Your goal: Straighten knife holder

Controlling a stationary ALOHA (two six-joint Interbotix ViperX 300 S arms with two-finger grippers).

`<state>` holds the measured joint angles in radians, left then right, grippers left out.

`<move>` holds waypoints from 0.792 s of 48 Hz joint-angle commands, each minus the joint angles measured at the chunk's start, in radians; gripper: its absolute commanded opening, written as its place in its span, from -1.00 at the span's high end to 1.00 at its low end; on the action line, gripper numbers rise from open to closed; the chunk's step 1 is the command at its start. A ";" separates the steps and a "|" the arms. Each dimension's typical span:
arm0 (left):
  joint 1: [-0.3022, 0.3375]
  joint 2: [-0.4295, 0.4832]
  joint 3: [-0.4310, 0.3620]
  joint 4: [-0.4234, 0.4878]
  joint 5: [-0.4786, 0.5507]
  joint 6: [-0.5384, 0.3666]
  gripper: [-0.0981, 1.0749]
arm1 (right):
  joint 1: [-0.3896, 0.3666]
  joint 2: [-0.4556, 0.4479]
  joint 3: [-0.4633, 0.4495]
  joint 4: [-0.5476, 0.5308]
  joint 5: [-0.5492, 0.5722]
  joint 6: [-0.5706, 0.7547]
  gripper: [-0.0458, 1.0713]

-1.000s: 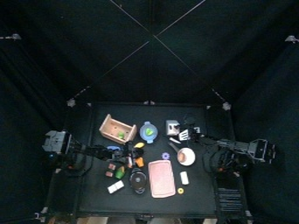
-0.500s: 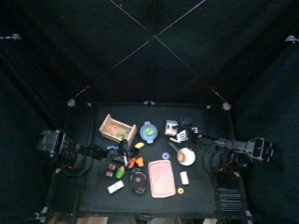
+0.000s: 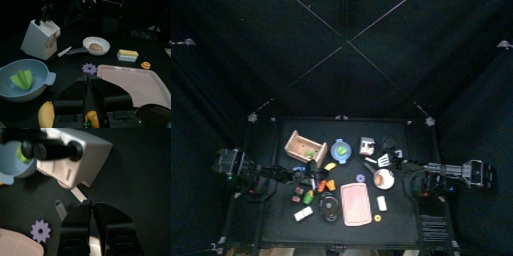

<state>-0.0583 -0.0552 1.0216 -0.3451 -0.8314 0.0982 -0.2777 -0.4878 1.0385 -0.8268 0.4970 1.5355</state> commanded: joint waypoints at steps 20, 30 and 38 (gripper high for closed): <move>-0.003 0.000 -0.008 -0.003 -0.009 0.000 -0.08 | 0.095 -0.002 0.025 -0.012 0.000 -0.002 0.08; -0.003 0.005 -0.006 -0.003 -0.009 0.000 -0.07 | 0.101 0.049 0.043 -0.092 -0.015 -0.005 0.05; -0.005 0.014 -0.006 -0.003 -0.009 0.000 -0.08 | 0.094 0.087 0.057 -0.189 -0.025 -0.002 0.05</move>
<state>-0.0614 -0.0430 1.0247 -0.3467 -0.8330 0.0982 -0.1810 -0.4050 1.1014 -0.9741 0.4801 1.5324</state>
